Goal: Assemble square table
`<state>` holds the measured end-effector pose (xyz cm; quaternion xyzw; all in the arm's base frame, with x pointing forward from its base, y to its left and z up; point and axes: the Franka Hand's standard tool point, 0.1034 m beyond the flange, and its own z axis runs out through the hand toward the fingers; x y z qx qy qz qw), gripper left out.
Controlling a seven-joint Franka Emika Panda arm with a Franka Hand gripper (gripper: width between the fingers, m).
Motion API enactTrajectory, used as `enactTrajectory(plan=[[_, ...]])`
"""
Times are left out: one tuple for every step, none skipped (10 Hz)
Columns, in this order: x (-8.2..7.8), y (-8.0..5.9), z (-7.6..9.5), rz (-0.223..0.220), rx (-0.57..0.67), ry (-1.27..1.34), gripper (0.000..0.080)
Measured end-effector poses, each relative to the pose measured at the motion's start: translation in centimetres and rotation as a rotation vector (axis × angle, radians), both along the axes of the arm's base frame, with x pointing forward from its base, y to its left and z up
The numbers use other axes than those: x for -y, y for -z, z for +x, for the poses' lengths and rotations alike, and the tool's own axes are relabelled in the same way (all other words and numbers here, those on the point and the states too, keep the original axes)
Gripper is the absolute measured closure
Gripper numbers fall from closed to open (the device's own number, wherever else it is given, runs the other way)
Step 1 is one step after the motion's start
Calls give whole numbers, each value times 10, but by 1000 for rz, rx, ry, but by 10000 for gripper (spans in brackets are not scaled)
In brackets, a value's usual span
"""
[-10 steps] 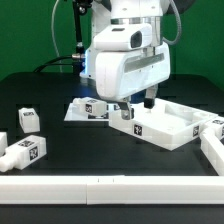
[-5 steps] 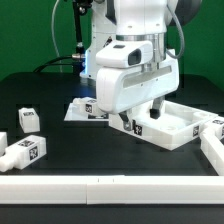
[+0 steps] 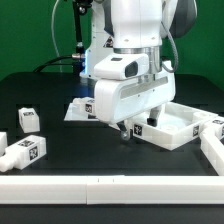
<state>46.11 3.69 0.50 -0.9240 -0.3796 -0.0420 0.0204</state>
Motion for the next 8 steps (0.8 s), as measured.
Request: enactTrajectory(plan=[[0, 0, 0, 0, -1, 0, 262], [0, 0, 0, 0, -1, 0, 396], [0, 1, 0, 0, -1, 0, 396], [0, 1, -1, 0, -2, 0, 634], [0, 1, 0, 0, -2, 1, 634], [1, 1, 0, 0, -2, 1, 756], [6, -2, -1, -3, -8, -31, 756], [16, -9, -2, -6, -24, -44, 756]])
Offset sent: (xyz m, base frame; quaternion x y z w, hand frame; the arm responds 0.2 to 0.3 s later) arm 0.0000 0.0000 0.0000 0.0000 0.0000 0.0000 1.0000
